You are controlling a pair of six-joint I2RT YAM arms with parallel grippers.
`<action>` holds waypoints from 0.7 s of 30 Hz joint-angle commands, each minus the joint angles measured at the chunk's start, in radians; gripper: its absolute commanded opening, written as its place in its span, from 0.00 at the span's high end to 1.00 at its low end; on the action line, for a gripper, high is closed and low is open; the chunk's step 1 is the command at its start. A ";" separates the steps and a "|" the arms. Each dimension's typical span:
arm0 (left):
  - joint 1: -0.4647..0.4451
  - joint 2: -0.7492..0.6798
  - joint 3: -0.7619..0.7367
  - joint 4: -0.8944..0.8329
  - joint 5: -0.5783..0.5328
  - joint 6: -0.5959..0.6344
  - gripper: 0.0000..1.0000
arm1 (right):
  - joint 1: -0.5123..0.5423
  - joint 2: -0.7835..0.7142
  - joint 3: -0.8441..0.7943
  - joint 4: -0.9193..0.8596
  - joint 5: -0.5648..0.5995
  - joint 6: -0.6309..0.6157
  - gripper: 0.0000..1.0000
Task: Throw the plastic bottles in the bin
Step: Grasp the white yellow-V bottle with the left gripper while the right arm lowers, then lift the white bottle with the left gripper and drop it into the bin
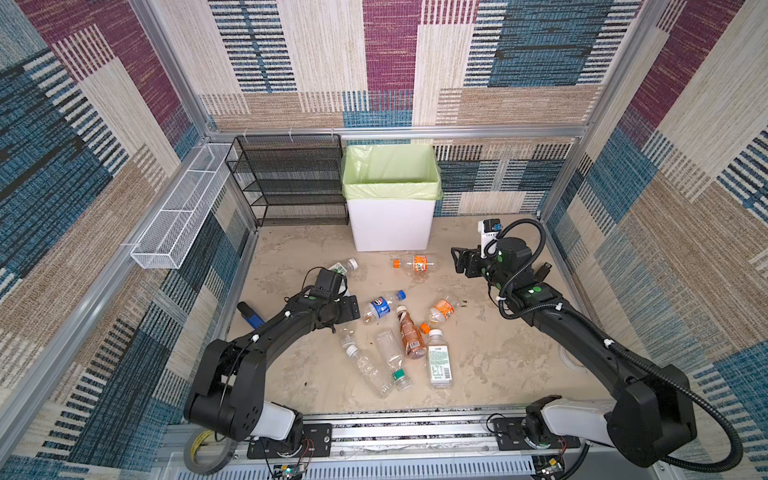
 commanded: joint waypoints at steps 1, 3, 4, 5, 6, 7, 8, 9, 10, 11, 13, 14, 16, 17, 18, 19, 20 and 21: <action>0.003 0.037 0.016 0.043 -0.006 0.032 0.14 | 0.001 0.001 -0.023 0.073 -0.021 0.031 0.15; 0.008 0.069 0.034 0.037 -0.004 0.039 0.17 | 0.000 -0.004 -0.036 0.101 -0.023 0.045 0.15; 0.009 0.084 0.044 0.034 0.000 0.043 0.19 | 0.001 -0.004 -0.041 0.113 -0.025 0.048 0.16; 0.011 0.102 0.056 0.028 0.003 0.047 0.22 | 0.001 -0.002 -0.041 0.119 -0.028 0.049 0.16; 0.014 0.115 0.065 0.022 0.006 0.051 0.24 | 0.000 0.003 -0.039 0.122 -0.027 0.050 0.16; 0.015 0.124 0.070 0.021 0.006 0.053 0.25 | 0.001 0.007 -0.037 0.123 -0.025 0.048 0.16; 0.015 0.129 0.073 0.025 0.005 0.057 0.28 | 0.000 0.014 -0.036 0.123 -0.022 0.048 0.16; 0.016 0.130 0.074 0.028 0.007 0.058 0.29 | 0.000 0.019 -0.035 0.124 -0.019 0.048 0.17; 0.016 0.129 0.076 0.027 0.009 0.060 0.31 | 0.000 0.022 -0.034 0.126 -0.018 0.049 0.17; 0.016 0.122 0.081 0.022 0.008 0.065 0.33 | 0.000 0.027 -0.034 0.128 -0.017 0.050 0.17; 0.016 0.100 0.083 0.016 0.006 0.073 0.38 | 0.000 0.037 -0.034 0.132 -0.017 0.053 0.17; 0.016 0.078 0.081 0.015 0.006 0.081 0.39 | 0.000 0.045 -0.033 0.131 -0.015 0.050 0.18; 0.016 0.027 0.075 0.017 -0.003 0.096 0.40 | -0.001 0.060 -0.036 0.127 -0.006 0.045 0.18; 0.016 -0.008 0.070 0.021 -0.002 0.111 0.41 | -0.003 0.067 -0.041 0.126 -0.001 0.044 0.18; 0.016 -0.043 0.060 0.035 0.001 0.122 0.41 | -0.003 0.071 -0.043 0.127 0.001 0.042 0.19; 0.016 -0.080 0.051 0.046 0.002 0.132 0.42 | -0.003 0.075 -0.047 0.127 0.003 0.043 0.19; 0.017 -0.122 0.051 0.048 0.005 0.143 0.42 | -0.005 0.077 -0.053 0.132 0.006 0.043 0.19; 0.013 -0.160 0.052 0.050 0.010 0.156 0.42 | -0.006 0.078 -0.059 0.135 0.008 0.044 0.19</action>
